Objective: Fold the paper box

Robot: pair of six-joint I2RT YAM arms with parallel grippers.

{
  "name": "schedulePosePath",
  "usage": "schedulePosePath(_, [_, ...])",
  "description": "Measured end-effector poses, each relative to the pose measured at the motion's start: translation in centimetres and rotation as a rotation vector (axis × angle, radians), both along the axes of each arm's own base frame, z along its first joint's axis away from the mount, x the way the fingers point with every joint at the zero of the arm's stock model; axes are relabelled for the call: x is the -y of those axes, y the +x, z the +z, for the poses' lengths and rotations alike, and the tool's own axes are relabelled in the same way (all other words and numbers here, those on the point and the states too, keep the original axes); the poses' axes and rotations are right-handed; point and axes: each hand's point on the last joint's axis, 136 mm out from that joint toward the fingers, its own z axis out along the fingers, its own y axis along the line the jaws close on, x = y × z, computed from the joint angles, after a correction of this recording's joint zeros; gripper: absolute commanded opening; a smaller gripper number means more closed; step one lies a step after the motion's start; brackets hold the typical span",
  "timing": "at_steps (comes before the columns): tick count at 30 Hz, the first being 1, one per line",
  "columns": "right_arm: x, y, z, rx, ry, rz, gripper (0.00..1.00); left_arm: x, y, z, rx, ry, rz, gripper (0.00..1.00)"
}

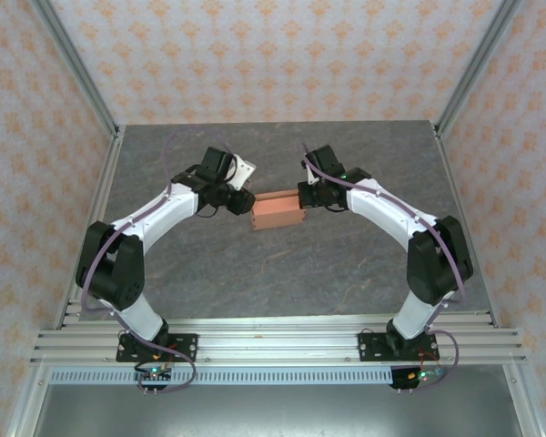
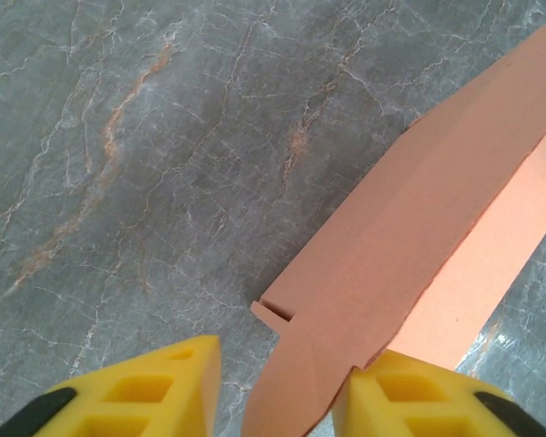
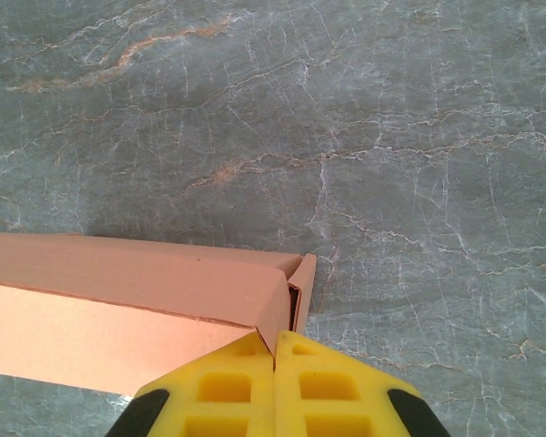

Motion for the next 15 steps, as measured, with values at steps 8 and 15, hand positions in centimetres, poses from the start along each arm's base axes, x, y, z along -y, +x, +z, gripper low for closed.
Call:
schedulePosePath(8, [0.0,0.0,0.0,0.001,-0.003,-0.001,0.00,0.1,-0.1,0.4,-0.004,0.011,-0.008,0.25])
schedulePosePath(15, [-0.4,-0.2,0.0,0.003,-0.005,0.009,0.00,0.8,-0.1,1.1,0.007,0.018,-0.013,0.33])
